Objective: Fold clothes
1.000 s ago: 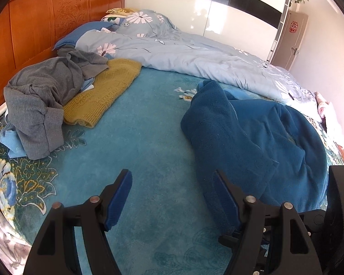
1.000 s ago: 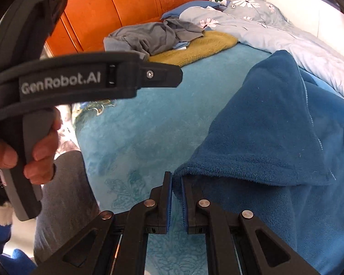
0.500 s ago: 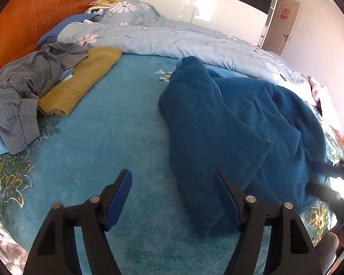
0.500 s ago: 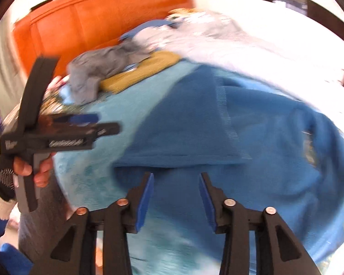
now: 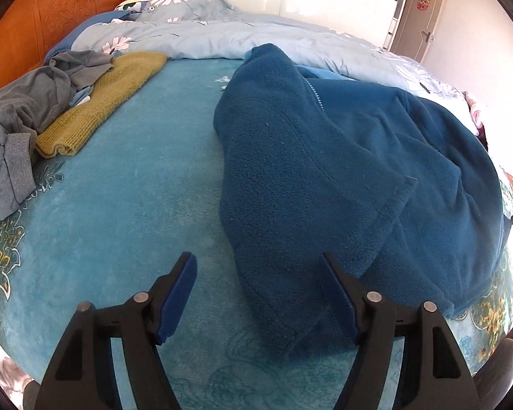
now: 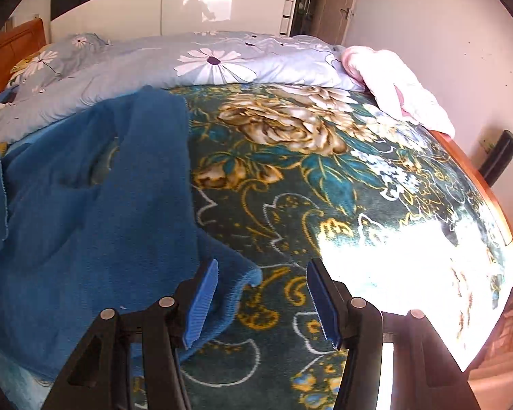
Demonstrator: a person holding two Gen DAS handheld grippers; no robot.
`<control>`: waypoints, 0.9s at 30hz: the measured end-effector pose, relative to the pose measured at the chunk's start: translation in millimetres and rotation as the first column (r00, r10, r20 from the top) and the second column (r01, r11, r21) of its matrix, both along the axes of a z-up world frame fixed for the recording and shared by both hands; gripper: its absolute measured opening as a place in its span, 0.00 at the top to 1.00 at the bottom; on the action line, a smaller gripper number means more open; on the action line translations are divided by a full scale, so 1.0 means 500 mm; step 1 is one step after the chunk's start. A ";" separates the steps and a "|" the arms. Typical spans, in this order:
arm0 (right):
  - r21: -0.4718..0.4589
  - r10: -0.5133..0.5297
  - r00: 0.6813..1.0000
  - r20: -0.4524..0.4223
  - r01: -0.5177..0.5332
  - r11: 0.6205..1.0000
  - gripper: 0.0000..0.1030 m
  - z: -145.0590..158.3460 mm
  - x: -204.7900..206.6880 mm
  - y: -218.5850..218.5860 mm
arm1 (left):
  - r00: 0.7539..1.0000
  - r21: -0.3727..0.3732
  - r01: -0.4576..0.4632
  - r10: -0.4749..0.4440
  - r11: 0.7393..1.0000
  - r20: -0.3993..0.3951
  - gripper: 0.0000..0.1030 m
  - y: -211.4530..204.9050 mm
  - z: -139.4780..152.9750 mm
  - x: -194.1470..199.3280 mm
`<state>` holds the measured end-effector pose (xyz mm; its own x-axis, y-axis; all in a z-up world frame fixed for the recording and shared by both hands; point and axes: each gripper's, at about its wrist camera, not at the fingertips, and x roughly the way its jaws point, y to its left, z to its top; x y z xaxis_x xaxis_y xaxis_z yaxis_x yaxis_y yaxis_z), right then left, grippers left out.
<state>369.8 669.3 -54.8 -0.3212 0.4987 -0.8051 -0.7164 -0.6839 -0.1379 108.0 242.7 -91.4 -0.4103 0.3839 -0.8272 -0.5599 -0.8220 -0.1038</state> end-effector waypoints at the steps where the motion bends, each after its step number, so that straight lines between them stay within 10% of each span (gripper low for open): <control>1: -0.003 -0.015 1.000 0.011 0.015 1.000 0.44 -0.008 0.010 0.015 | 1.000 -0.005 0.010 -0.010 1.000 0.000 0.28 0.003 -0.002 0.003; 10: -0.085 0.024 1.000 0.017 -0.023 0.996 0.45 -0.067 0.005 0.029 | 0.994 -0.006 0.107 -0.107 0.994 -0.011 0.28 0.026 -0.006 0.053; 18: -0.093 0.059 0.998 0.008 -0.058 0.994 0.82 -0.069 -0.013 0.007 | 0.999 -0.033 0.048 -0.049 0.998 -0.018 0.29 0.032 -0.021 0.048; 27: -0.017 0.090 0.995 0.030 -0.090 0.996 0.91 -0.011 -0.017 -0.048 | 0.997 -0.095 -0.066 0.060 0.993 -0.057 0.87 0.011 -0.025 0.022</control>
<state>361.3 645.4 -60.5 -0.3391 0.4558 -0.8230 -0.6474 -0.7478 -0.1474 118.8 248.4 -103.7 -0.4759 0.2753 -0.8353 -0.5093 -0.8606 0.0066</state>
